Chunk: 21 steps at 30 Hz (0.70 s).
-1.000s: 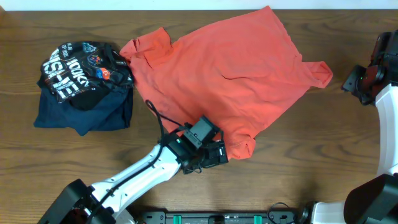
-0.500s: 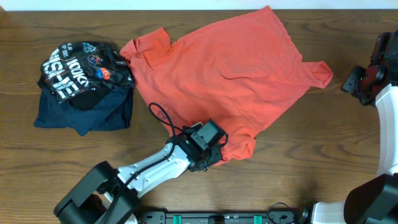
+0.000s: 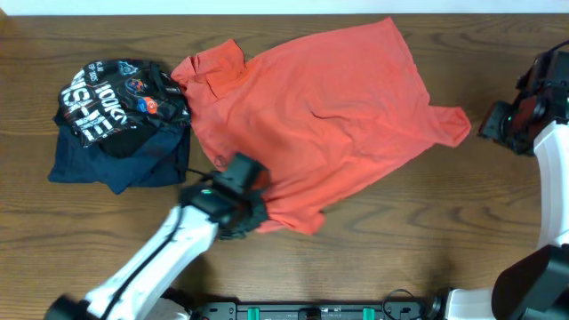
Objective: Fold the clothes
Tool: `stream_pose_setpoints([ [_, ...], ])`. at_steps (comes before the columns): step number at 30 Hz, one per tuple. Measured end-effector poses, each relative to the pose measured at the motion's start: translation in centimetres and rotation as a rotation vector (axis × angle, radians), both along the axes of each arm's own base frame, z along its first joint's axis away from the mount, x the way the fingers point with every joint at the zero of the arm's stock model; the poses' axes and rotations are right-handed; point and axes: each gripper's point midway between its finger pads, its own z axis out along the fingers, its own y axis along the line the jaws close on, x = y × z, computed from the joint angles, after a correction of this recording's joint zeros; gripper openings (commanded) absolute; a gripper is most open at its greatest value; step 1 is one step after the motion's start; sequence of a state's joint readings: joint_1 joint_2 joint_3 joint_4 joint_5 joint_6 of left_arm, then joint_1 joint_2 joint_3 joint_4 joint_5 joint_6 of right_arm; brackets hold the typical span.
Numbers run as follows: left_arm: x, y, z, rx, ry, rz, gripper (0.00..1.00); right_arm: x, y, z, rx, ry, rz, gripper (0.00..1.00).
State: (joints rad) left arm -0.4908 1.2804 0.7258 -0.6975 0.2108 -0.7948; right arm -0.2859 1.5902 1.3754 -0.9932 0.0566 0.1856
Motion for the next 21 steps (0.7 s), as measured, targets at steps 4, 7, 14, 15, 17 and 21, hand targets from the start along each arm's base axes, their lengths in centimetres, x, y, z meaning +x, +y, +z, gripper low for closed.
stream_pose_setpoints([
  [4, 0.6, 2.2, 0.8, 0.02, -0.036, 0.018, 0.06, 0.7, 1.2, -3.2, 0.068, 0.021, 0.043, 0.54],
  [7, 0.8, 2.5, 0.8, 0.031, -0.043, 0.006, 0.06, 2.1, 2.3, -5.9, 0.087, 0.013, 0.1, 0.54],
  [14, -0.7, 3.2, 0.5, 0.063, 0.013, -0.017, 0.06, 8.3, 5.6, -9.6, 0.058, -0.113, 0.265, 0.55],
  [15, -1.1, 3.4, 0.4, 0.07, 0.031, -0.018, 0.06, 9.0, 6.1, -10.0, 0.054, -0.126, 0.284, 0.55],
  [17, -1.7, 3.6, 0.3, 0.08, 0.055, -0.019, 0.06, 10.3, 7.2, -11.1, 0.049, -0.149, 0.318, 0.55],
  [21, -1.8, 3.7, 0.3, 0.082, 0.057, -0.019, 0.06, 11.7, 9.1, -13.6, 0.052, -0.156, 0.366, 0.51],
])
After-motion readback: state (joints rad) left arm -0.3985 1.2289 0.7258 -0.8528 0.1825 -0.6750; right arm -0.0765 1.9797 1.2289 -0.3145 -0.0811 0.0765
